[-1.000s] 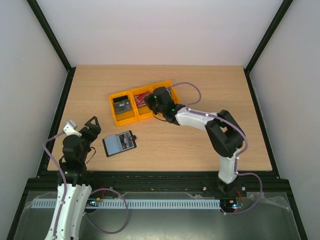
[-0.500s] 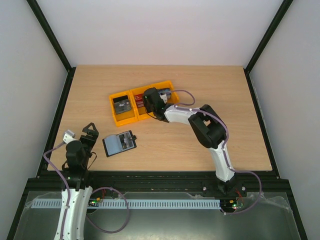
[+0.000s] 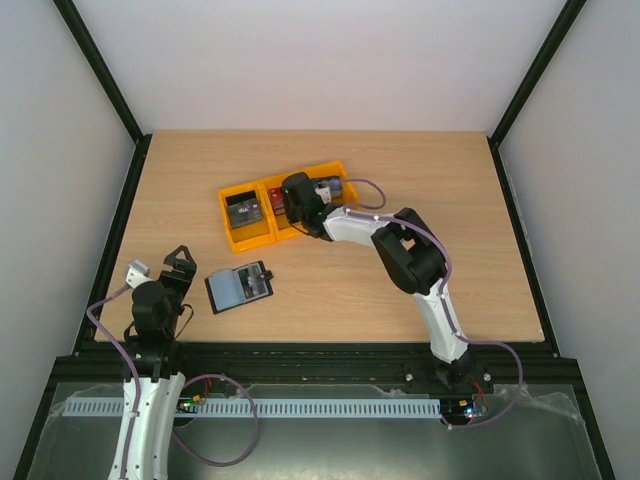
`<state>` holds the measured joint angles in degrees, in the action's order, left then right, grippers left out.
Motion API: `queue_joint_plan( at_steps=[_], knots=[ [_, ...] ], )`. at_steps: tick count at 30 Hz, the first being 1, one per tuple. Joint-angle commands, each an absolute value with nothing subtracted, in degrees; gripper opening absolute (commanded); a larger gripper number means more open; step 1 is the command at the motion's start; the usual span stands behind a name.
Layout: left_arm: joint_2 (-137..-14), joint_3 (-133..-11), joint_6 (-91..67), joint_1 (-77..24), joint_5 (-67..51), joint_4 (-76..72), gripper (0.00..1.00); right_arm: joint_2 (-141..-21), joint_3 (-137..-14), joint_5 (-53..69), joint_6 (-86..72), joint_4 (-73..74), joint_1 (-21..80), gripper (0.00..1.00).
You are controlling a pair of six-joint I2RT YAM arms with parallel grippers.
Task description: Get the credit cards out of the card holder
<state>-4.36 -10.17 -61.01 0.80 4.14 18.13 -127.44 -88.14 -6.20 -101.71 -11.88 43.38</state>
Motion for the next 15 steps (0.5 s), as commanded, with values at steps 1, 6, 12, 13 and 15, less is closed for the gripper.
queue_joint_plan(
  at_steps=[1,6,12,13,15],
  knots=[
    [-4.84,-9.51,-61.91,1.14,3.69,18.12,0.99,-126.43,-89.41,-7.98,-100.86,-9.43,43.83,0.51],
    [-6.31,-7.68,-65.75,1.14,-0.60,19.58,0.99,-124.27,-90.42,-8.67,-96.56,-7.35,43.93,0.66],
    [-11.68,-6.78,-67.93,0.02,-4.12,19.31,0.99,-120.73,-91.22,-1.94,-81.41,-10.96,43.92,0.69],
    [-12.67,-6.83,-67.97,-0.37,-4.47,19.39,0.99,-119.58,-92.55,0.70,-75.63,-10.30,43.99,0.69],
    [-14.65,-6.88,-67.90,-1.33,-4.63,19.56,0.99,-115.96,-93.53,3.83,-61.12,-5.11,44.81,0.69]
  ],
)
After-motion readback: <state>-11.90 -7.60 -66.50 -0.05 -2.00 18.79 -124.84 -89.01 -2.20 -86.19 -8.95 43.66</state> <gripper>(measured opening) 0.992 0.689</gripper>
